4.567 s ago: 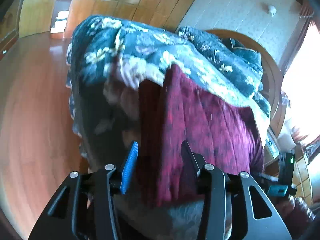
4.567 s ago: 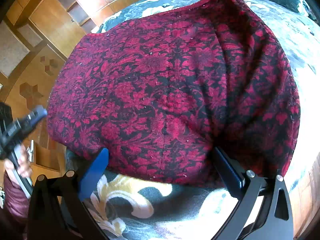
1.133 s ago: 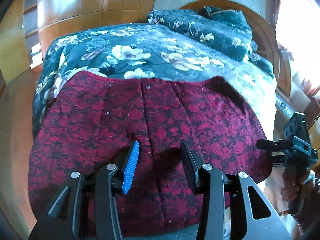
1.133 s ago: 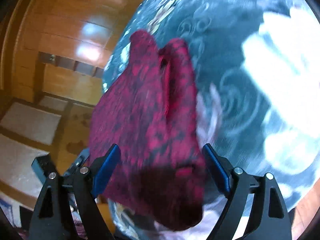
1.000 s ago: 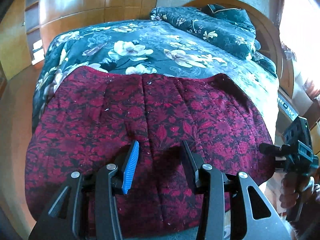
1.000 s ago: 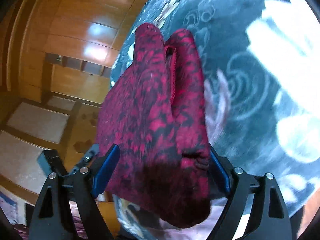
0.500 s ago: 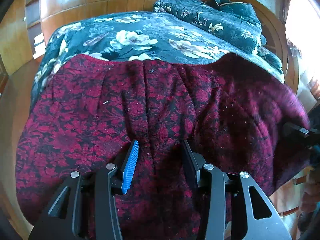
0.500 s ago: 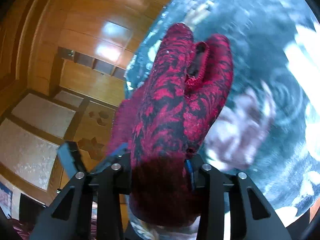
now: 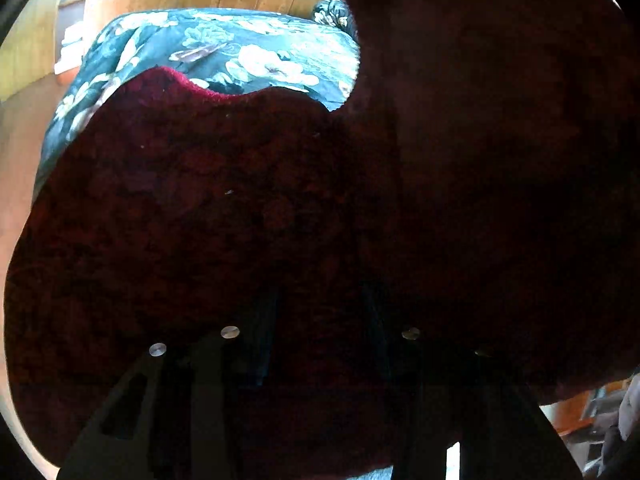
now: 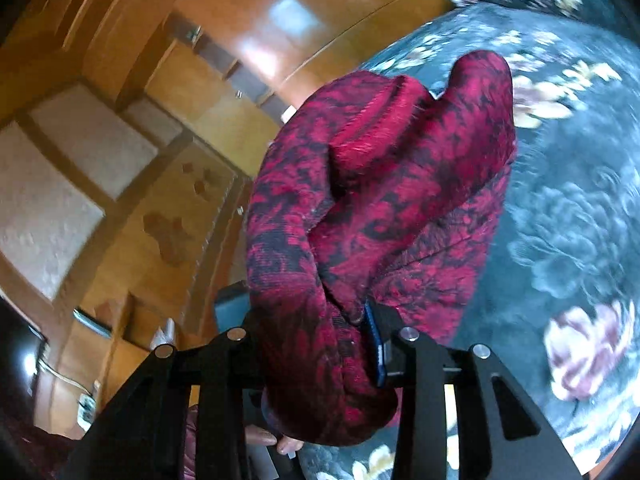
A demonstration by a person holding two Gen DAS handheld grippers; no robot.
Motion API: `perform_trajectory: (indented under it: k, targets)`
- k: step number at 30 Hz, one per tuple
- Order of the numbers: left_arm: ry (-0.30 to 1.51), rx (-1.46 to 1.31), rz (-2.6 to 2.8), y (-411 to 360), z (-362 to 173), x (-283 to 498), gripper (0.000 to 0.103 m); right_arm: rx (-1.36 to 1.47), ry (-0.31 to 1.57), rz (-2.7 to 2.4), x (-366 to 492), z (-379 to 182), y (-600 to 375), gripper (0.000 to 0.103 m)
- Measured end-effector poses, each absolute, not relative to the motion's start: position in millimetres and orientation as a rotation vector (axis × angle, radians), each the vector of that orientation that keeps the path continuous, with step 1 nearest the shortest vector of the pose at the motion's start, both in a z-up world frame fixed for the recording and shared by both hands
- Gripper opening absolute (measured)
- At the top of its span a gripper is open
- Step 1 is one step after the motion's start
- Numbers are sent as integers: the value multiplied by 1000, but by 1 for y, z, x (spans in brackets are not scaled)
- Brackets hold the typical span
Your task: Fold small clothes
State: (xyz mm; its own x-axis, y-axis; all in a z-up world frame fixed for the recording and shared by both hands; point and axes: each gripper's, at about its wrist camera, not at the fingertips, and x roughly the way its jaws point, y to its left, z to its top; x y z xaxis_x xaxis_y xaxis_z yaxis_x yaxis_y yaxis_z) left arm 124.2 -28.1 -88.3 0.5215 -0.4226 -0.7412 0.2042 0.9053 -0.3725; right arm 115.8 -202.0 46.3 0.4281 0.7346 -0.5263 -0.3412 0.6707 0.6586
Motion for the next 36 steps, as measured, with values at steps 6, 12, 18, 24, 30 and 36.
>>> perform_trajectory:
  k: [6, 12, 18, 24, 30, 36]
  targets:
    - [909, -352, -397, 25, -68, 97, 35, 376, 927, 671, 117, 59, -164, 32]
    - [871, -501, -266, 115, -74, 80, 27, 278, 943, 612, 115, 61, -151, 32]
    - [910, -626, -227, 153, -97, 89, 26, 119, 957, 576, 111, 67, -117, 32]
    - [941, -648, -262, 143, -110, 98, 26, 1, 1002, 603, 110, 50, -64, 33]
    - [946, -724, -272, 155, -115, 102, 27, -114, 1122, 644, 120, -14, -6, 33]
    - [865, -860, -243, 205, -99, 84, 26, -106, 1066, 702, 115, -23, -11, 47]
